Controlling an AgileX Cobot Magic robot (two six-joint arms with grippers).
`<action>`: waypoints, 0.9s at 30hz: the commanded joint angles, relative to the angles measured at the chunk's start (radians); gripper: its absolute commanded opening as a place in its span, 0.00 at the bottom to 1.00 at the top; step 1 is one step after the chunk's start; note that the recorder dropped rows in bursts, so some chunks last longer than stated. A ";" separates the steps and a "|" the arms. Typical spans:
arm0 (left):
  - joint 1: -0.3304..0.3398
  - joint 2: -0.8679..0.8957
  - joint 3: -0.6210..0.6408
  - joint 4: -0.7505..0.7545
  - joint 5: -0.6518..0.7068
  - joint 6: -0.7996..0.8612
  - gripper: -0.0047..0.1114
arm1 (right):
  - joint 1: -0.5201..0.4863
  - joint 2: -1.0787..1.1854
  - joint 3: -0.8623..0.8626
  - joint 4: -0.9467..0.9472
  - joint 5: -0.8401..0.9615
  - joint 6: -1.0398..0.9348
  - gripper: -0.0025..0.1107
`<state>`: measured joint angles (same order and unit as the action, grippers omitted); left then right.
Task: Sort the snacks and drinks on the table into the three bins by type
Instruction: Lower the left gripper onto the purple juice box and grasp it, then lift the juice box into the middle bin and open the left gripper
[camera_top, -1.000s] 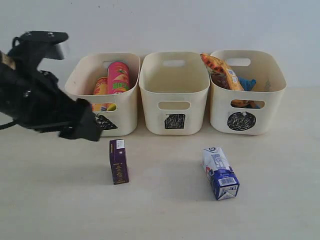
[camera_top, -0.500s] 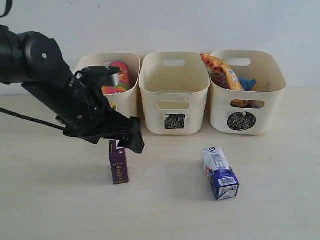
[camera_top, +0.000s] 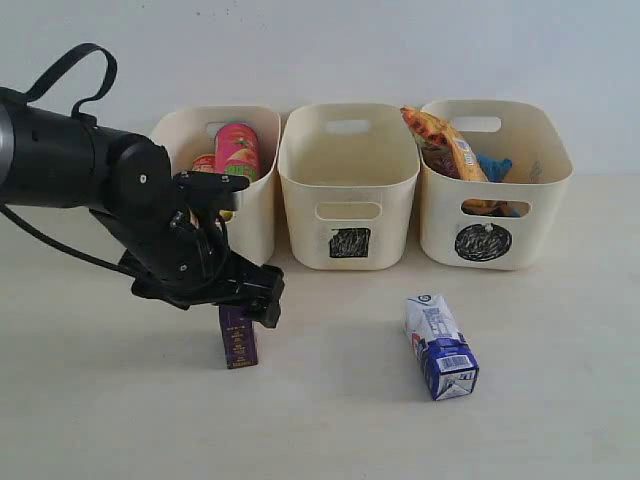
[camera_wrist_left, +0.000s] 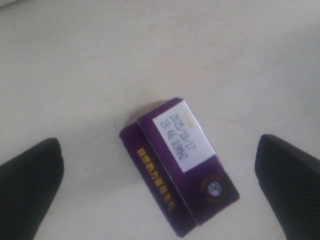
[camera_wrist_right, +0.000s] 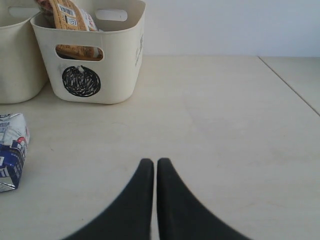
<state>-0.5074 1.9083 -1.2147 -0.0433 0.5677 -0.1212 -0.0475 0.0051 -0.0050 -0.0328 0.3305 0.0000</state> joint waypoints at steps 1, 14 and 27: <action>-0.006 0.029 -0.007 0.000 -0.030 -0.026 0.81 | -0.003 -0.005 0.005 0.002 -0.008 0.000 0.02; -0.006 0.092 -0.007 0.018 -0.063 -0.057 0.49 | -0.003 -0.005 0.005 0.002 -0.008 0.000 0.02; -0.006 0.052 -0.007 0.018 -0.028 0.061 0.07 | -0.003 -0.005 0.005 0.002 -0.008 0.000 0.02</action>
<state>-0.5074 1.9938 -1.2163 -0.0232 0.5182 -0.1025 -0.0475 0.0051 -0.0050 -0.0328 0.3305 0.0000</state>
